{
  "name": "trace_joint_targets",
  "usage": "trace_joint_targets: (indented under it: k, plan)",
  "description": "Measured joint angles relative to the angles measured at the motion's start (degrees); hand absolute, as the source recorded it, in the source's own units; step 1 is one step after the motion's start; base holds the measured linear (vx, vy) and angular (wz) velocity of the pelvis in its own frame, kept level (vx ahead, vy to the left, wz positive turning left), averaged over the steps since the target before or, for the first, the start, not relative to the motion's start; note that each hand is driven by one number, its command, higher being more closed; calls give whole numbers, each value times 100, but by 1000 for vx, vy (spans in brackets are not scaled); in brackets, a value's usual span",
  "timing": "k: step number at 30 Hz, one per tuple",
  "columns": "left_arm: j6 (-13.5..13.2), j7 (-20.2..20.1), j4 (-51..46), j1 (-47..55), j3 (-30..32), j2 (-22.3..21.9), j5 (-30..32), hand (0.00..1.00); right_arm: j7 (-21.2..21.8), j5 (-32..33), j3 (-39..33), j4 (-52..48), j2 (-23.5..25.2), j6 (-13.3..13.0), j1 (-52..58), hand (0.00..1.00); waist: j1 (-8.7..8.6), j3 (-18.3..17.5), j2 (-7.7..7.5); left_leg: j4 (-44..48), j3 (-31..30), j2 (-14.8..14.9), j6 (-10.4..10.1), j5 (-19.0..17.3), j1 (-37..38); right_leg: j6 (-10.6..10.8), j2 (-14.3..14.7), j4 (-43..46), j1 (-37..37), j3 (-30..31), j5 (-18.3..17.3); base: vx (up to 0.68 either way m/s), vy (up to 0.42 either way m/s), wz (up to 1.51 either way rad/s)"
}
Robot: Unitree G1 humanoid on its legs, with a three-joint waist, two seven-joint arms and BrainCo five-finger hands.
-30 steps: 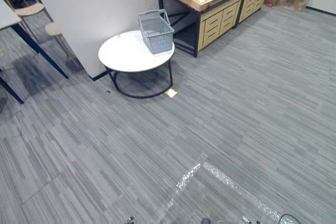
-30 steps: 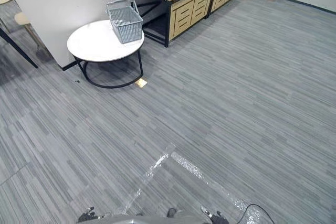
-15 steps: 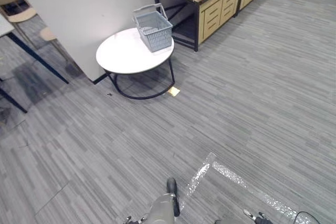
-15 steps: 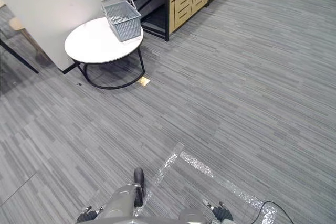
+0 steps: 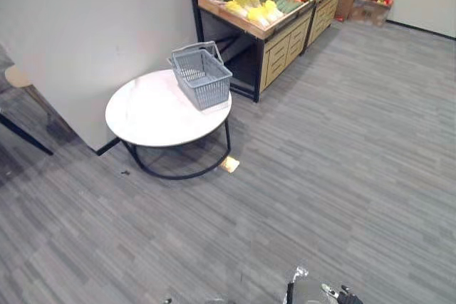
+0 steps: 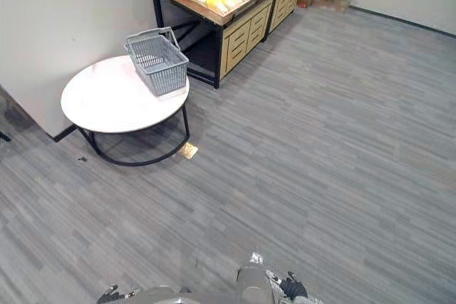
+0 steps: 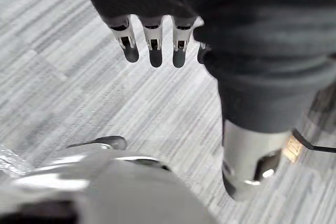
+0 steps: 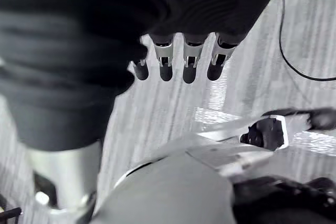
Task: Pick vegetable in the basket
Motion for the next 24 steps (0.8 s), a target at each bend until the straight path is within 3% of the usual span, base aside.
trace_joint_targets:
  k: [1,3,4,5,7,8,9,10,11,13,14,15,17,18,20,22,24]
  plan:
    - [-3,-4,-4,-54,7,-6,5,0,0,58,-34,-16,3,-11,5,0,-12,18,27,-77,-32,22,12,-13,123,-53,12,-411,-72,-179,-41,541,-46,43]
    - [-8,-5,-22,-223,99,-117,-28,0,-21,210,-181,-62,30,-55,4,0,-77,90,156,-241,-166,129,-18,-91,454,14,72,-2636,-110,-546,61,500,-112,58]
    - [-11,-6,-53,-235,159,-155,-31,0,-21,217,-206,-102,38,-55,7,0,-110,103,183,-268,-180,160,-54,-133,540,15,74,-3144,-113,-536,157,524,-177,66]
    - [-13,-6,-115,-289,294,-265,-33,0,-24,217,-226,-215,26,-56,26,0,-127,149,268,-282,-242,273,-168,-315,703,29,84,-4023,-124,-505,484,455,-176,44]
    - [-20,-4,-160,-255,615,-395,-32,0,-25,210,-289,-278,30,-53,63,0,-107,171,304,-287,-299,411,-355,-621,967,97,38,-4938,-129,-249,889,579,-267,36]
    - [-23,-4,-164,-214,788,-434,-31,0,-23,208,-319,-288,53,-53,89,0,-115,157,281,-311,-328,467,-347,-770,1145,104,-23,-4880,-176,-181,922,581,-308,26]
    - [-19,-6,-134,-178,925,-539,-33,0,-16,192,-362,-301,52,-53,129,0,-113,132,329,-334,-360,589,-288,-871,1346,101,39,-4365,-303,-239,1235,727,-420,15]
    - [-21,-9,-57,-155,1123,-627,-29,0,-13,153,-376,-318,20,-48,159,0,-103,71,440,-47,-449,761,-337,-753,1349,58,70,-3761,-433,-252,1219,623,-378,0]
    - [-22,-8,-36,-148,1193,-734,-30,0,-10,140,-394,-314,-41,-47,152,0,-92,62,571,262,-513,931,-370,-561,1303,-213,217,-3546,-400,-307,940,754,-493,-10]
    - [-21,-25,-10,-114,1207,-800,-28,0,-6,36,-384,-257,-121,-17,146,0,-64,-43,728,1232,-815,1172,-477,20,868,-378,426,-3523,-208,-459,669,565,-390,-7]
    - [-25,-59,-14,-133,1203,-766,-30,0,0,32,-377,-201,-154,38,123,0,-105,-36,721,2148,-1121,1251,-548,704,421,-435,472,-3581,76,-575,469,729,-397,31]
    - [-9,-71,-7,-191,1180,-693,-39,0,1,26,-356,-139,-181,78,131,0,-108,15,660,3226,-1319,1355,-924,1247,-43,-503,498,-3737,480,-724,306,709,-358,41]
    - [-7,-70,-26,-239,1096,-619,-168,0,-7,-48,-181,-126,-227,106,150,0,-49,55,617,4579,-902,1577,-1016,1157,-572,-569,541,-4064,1160,-829,206,467,-206,28]
    - [-11,-63,-29,-267,1048,-632,-223,0,-9,-163,-143,-122,-269,106,84,0,19,67,595,5022,-486,1676,-894,927,-892,-572,573,-4395,1621,-868,201,418,-179,12]
    - [-29,-51,-76,-279,909,-585,-240,0,-25,-197,-136,-114,-340,105,-49,0,79,69,593,5128,-140,1598,-743,564,-1400,-547,596,-4812,2095,-917,110,402,-144,17]
    - [-29,-6,-71,-249,781,-547,-252,0,-30,-195,-76,-32,-386,105,-234,0,114,73,593,4646,71,1331,-770,246,-1897,-439,592,-5023,2322,-931,41,234,-22,4]
    - [-26,34,-30,-171,635,-528,-263,0,-30,-196,47,-30,-369,92,-264,0,227,76,591,3111,583,1072,-686,185,-2065,-293,586,-5251,2636,-945,-14,270,61,-11]
